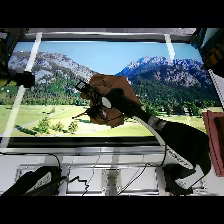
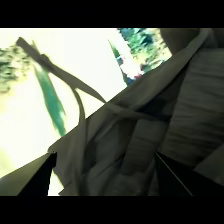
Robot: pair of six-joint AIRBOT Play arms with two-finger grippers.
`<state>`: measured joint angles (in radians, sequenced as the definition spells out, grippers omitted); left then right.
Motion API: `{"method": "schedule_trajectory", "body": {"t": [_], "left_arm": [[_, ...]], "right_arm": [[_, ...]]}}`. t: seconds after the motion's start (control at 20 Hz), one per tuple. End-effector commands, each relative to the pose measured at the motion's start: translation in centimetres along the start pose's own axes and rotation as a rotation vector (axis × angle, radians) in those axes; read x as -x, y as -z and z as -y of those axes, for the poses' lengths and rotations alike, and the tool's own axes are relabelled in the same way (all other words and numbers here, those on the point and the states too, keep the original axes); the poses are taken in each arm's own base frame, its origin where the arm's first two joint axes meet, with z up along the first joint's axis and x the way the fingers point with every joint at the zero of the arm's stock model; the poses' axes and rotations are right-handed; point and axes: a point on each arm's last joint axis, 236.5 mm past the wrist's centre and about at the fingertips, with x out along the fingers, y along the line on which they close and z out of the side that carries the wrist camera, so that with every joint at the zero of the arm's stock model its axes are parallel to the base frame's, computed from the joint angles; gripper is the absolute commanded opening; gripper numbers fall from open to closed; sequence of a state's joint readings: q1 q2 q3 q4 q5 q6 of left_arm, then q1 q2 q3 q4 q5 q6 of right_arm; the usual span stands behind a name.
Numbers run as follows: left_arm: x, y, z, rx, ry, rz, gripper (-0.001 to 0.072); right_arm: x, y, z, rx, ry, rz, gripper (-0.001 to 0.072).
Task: Fold the clothes and pants, and hang the long-sleeved shirts on hangers.
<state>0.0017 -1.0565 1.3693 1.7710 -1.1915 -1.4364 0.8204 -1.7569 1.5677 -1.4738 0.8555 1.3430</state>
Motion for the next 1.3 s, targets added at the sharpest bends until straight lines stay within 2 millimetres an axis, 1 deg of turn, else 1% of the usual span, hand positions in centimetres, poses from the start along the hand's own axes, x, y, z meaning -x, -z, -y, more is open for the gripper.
{"method": "schedule_trajectory", "body": {"t": [0.0,0.1,0.15,0.25,0.3,0.4,0.5,0.55,0.6,0.7,0.9,1.0,1.1,1.15,1.2,1.25], "left_arm": [[-0.3,0.1,0.1,-0.001,0.001,-0.010,0.0557],[-0.6,0.2,0.1,-0.003,0.003,-0.017,0.0557],[-0.8,0.3,0.2,-0.003,0.004,-0.022,0.0557],[-1.3,0.4,0.3,-0.006,0.007,-0.033,0.0557],[-1.6,0.5,0.4,-0.008,0.008,-0.041,0.0557],[-2.2,0.6,0.6,-0.010,0.011,-0.054,0.0557],[-2.7,0.8,0.7,-0.012,0.014,-0.066,0.0557],[-2.9,0.8,0.7,-0.013,0.015,-0.070,0.0557],[-3.1,0.8,0.8,-0.014,0.016,-0.073,0.0557],[-3.5,0.9,1.0,-0.013,0.023,-0.081,0.0557],[-3.9,0.9,2.5,0.010,0.081,-0.085,0.0557],[-3.9,0.9,2.6,0.012,0.087,-0.086,0.0556],[-4.0,0.9,2.6,0.012,0.087,-0.089,0.0557],[-4.1,1.0,2.7,0.012,0.088,-0.090,0.0557],[-4.1,1.0,2.7,0.012,0.088,-0.090,0.0557],[-4.1,1.0,2.7,0.012,0.088,-0.090,0.0557]], "right_arm": [[-2.6,-0.7,2.1,0.087,0.106,0.042,0.0659],[-3.4,-0.1,4.2,0.076,0.164,0.021,0.0660],[-3.6,-0.3,5.3,0.084,0.192,0.019,0.0660],[-3.8,-1.1,7.4,0.085,0.231,0.032,0.0653],[-4.1,-1.4,8.3,0.078,0.243,0.035,0.0629],[-4.9,-0.9,10.2,0.060,0.263,0.010,0.0627],[-5.6,0.3,11.1,0.032,0.260,-0.042,0.0629],[-5.9,0.6,11.3,0.020,0.253,-0.054,0.0637],[-6.0,0.6,11.1,0.020,0.247,-0.053,0.0687],[-6.2,0.4,10.6,0.016,0.229,-0.044,0.0689],[-7.4,0.8,9.3,0.061,0.205,-0.059,0.0682],[-7.6,0.2,8.7,0.081,0.207,-0.041,0.0683],[-7.7,-0.9,7.6,0.109,0.200,-0.004,0.0688],[-7.8,-1.5,7.4,0.136,0.208,0.017,0.0687],[-7.9,-1.9,7.7,0.156,0.225,0.033,0.0686],[-8.1,-1.9,8.2,0.166,0.238,0.034,0.0679]]}}
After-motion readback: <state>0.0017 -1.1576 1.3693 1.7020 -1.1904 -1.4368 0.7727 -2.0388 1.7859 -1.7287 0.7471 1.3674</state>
